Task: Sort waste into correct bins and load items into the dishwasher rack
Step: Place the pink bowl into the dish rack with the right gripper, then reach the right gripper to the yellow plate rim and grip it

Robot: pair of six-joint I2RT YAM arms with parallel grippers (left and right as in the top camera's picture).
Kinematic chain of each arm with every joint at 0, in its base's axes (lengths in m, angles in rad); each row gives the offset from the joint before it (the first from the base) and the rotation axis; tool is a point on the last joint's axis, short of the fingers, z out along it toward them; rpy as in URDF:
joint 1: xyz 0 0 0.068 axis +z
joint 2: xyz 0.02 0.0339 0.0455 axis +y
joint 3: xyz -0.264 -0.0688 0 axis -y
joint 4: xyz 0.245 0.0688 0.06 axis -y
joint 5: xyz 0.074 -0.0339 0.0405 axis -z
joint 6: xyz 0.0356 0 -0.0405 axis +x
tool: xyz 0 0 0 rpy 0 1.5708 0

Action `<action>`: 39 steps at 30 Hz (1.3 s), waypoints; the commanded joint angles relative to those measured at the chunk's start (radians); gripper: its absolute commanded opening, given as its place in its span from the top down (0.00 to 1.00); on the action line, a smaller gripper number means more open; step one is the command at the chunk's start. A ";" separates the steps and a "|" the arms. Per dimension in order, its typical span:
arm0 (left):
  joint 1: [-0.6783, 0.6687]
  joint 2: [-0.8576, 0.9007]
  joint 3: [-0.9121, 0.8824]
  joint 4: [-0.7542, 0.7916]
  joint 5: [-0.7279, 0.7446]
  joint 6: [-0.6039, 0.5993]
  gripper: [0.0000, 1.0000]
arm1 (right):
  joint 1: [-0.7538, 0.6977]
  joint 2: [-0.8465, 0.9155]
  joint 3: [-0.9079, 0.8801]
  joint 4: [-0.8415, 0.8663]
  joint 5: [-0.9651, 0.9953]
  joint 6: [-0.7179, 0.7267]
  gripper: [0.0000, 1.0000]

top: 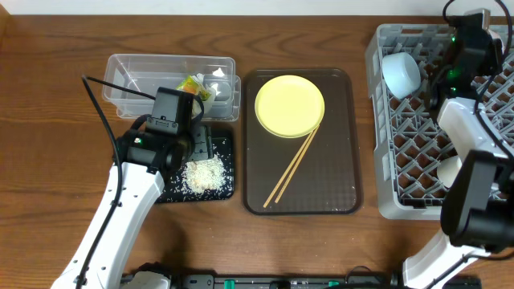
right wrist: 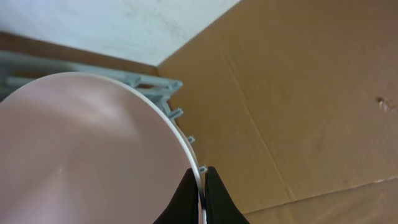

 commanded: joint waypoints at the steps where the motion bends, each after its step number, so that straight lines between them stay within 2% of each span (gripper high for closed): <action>1: 0.004 0.005 0.006 0.000 -0.016 -0.001 0.30 | -0.011 0.039 0.004 0.043 0.055 -0.044 0.99; 12: 0.004 0.005 0.006 0.001 -0.016 -0.001 0.30 | 0.019 0.121 0.004 0.059 0.070 -0.037 0.98; 18: 0.004 0.005 0.006 0.000 -0.016 -0.002 0.30 | 0.077 0.121 0.004 0.043 0.070 -0.021 0.84; 21: 0.004 0.005 0.006 0.000 -0.015 -0.002 0.30 | 0.116 0.121 0.004 0.027 0.080 0.030 0.69; 25: 0.004 0.005 0.006 0.000 -0.016 -0.002 0.30 | 0.161 0.120 0.004 0.025 0.111 0.069 0.56; 29: 0.004 0.005 0.006 0.000 -0.016 -0.002 0.30 | 0.194 0.106 0.004 0.011 0.138 0.089 0.50; 35: 0.004 0.005 0.006 0.000 -0.016 -0.002 0.30 | 0.231 0.011 0.004 -0.174 0.108 0.306 0.42; 39: 0.004 0.005 0.006 0.000 -0.016 -0.002 0.30 | 0.273 -0.122 0.004 -0.431 -0.103 0.483 0.37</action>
